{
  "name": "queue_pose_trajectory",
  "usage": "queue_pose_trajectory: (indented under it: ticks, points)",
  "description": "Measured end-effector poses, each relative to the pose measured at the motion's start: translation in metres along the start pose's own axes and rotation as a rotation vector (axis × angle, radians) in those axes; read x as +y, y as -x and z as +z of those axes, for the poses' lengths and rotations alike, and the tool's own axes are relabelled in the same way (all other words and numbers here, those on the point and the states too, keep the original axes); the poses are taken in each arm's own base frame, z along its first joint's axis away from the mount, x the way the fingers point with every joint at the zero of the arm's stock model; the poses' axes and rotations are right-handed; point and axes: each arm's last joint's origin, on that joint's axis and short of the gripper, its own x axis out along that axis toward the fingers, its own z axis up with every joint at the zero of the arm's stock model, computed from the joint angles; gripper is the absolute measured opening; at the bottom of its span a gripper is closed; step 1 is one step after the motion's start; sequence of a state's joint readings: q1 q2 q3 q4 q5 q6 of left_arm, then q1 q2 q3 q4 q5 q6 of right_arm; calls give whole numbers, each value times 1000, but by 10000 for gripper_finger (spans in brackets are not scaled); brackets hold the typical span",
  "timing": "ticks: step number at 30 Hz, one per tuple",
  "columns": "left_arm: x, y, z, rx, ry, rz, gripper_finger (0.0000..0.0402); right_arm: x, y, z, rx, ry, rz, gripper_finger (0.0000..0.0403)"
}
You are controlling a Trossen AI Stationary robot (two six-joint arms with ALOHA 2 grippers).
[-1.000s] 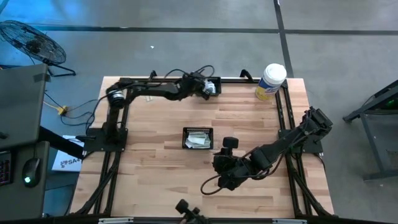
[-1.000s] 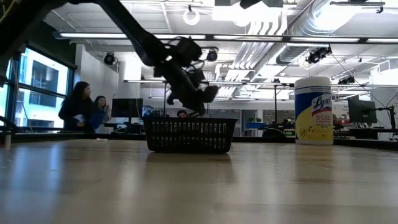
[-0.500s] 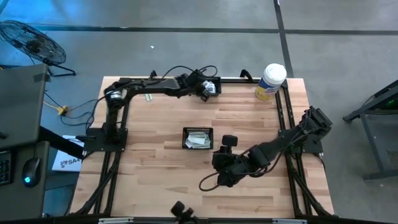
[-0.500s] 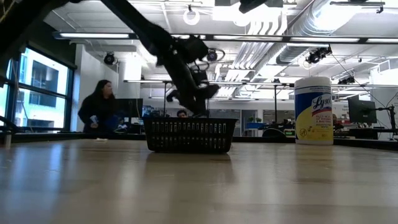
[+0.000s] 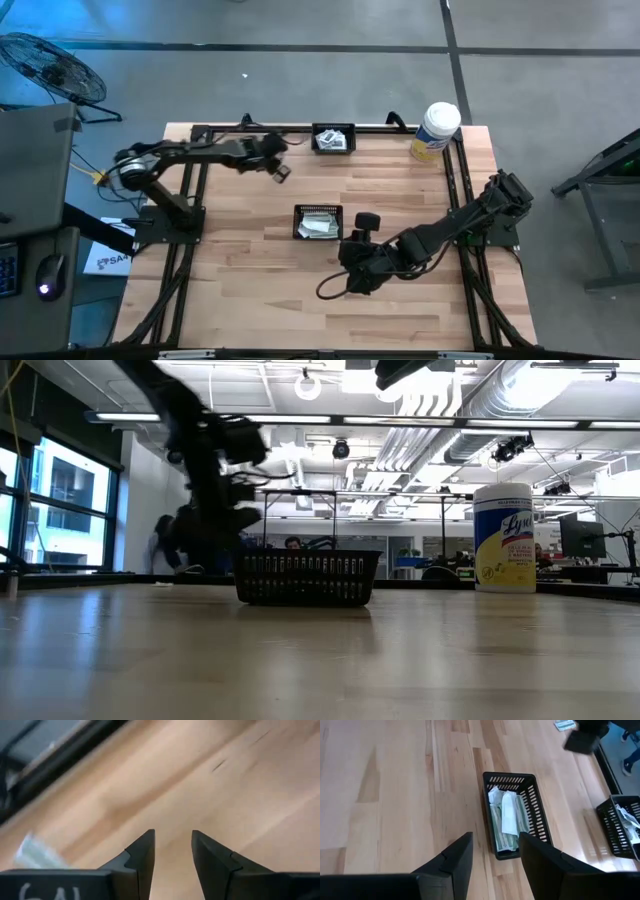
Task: Pick & Place First Aid Supplies
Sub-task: Put the bandage into the bottom black basket
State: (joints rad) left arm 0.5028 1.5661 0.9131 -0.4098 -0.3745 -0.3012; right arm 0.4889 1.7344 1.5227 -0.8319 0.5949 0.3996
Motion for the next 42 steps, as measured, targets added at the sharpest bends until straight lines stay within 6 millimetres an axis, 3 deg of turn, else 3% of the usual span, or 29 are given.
queue_pose_trajectory:
  ticks: [4, 11, 15, 26, 37, 42]
  points:
    - [29, -4, -24, 160, 12, 35, 124, -1, -1, 1, -7, 4, -3, 153]
    - [79, -22, -26, 299, -25, 76, 124, -5, -4, 6, -44, -29, -28, 153]
    - [95, -32, -29, 346, -34, 68, 124, -5, -3, 7, -51, -38, -31, 153]
    - [97, -46, -31, 374, -107, 63, 119, -4, -3, 7, -49, -63, -21, 153]
    - [107, -48, -32, 375, 21, 36, 9, 0, -2, 6, -35, -163, 27, 153]
    - [104, -43, -30, 356, 21, 28, 4, 11, 6, 4, -57, -151, 63, 154]
